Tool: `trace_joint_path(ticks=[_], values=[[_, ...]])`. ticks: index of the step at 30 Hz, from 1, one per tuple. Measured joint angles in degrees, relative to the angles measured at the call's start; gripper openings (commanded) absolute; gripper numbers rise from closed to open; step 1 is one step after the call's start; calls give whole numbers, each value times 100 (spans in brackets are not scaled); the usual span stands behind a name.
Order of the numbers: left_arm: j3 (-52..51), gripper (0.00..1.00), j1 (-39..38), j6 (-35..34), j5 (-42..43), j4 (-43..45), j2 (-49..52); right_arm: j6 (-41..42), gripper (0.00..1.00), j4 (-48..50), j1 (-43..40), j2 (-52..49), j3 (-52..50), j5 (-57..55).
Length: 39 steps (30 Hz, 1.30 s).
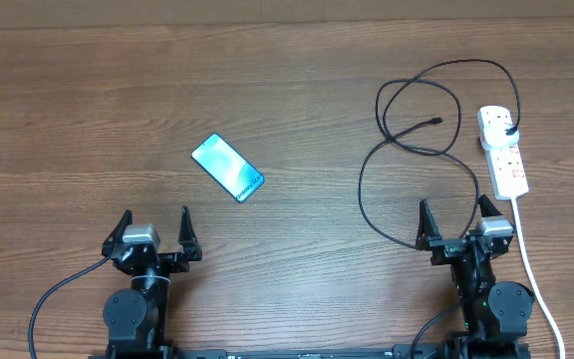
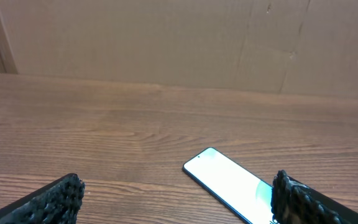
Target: Plug charger to phone and switch on socket
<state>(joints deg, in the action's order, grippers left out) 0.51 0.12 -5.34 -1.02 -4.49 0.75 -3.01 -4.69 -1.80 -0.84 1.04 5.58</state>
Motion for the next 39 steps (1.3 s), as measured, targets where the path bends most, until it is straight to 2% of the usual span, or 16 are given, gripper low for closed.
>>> trace_joint_path(ticks=[15,39], values=[[0,100,0,538,-656,68,0,2,100,0,0,0,0,-2],[0,100,0,555,-291,31,0,4,100,-2,0,0,0,-2]])
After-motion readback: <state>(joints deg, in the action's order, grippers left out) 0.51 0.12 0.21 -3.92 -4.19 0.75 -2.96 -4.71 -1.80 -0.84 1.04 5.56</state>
